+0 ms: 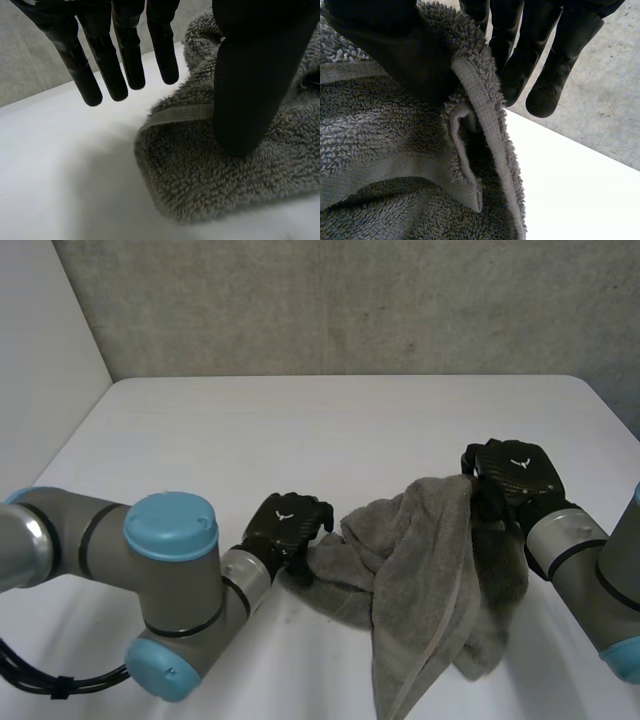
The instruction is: Fold the towel.
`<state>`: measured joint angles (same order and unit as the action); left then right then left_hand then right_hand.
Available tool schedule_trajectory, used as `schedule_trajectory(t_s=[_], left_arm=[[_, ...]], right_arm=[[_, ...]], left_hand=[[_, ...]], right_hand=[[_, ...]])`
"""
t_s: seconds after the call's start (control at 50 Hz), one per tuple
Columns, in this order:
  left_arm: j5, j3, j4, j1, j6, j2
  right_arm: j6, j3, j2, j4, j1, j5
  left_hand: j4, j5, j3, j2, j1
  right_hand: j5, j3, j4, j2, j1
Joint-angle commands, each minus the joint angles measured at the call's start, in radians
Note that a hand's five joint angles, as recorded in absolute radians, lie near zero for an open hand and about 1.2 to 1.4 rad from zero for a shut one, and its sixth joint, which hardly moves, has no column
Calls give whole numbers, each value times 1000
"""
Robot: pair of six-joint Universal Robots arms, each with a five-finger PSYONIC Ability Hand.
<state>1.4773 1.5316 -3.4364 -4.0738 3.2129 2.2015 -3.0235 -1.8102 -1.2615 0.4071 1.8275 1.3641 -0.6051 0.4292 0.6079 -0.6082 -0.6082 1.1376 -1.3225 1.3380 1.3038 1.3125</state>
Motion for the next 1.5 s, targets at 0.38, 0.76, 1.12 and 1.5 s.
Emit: schedule_trajectory(t_s=[0.38, 0.76, 1.12, 1.5], left_arm=[[119, -87, 169, -17, 10, -273], [129, 94, 184, -68, 5, -796], [118, 168, 141, -128, 8, -597], [133, -42, 117, -123, 1, -207]], right_arm=[[0, 147, -196, -186, -2, -28], [-11, 396, -392, -610, -2, -76], [132, 538, -31, -651, 12, -155], [120, 887, 321, -728, 39, 81]], left_hand=[[-791, 793, 788, -788, -788], [-791, 793, 788, -788, -788], [-791, 793, 788, -788, -788], [-791, 793, 788, -788, -788]], right_hand=[[84, -74, 58, 92, 84], [84, -74, 58, 92, 84], [84, -74, 58, 92, 84], [-1138, 1148, -1163, -1129, -1138]])
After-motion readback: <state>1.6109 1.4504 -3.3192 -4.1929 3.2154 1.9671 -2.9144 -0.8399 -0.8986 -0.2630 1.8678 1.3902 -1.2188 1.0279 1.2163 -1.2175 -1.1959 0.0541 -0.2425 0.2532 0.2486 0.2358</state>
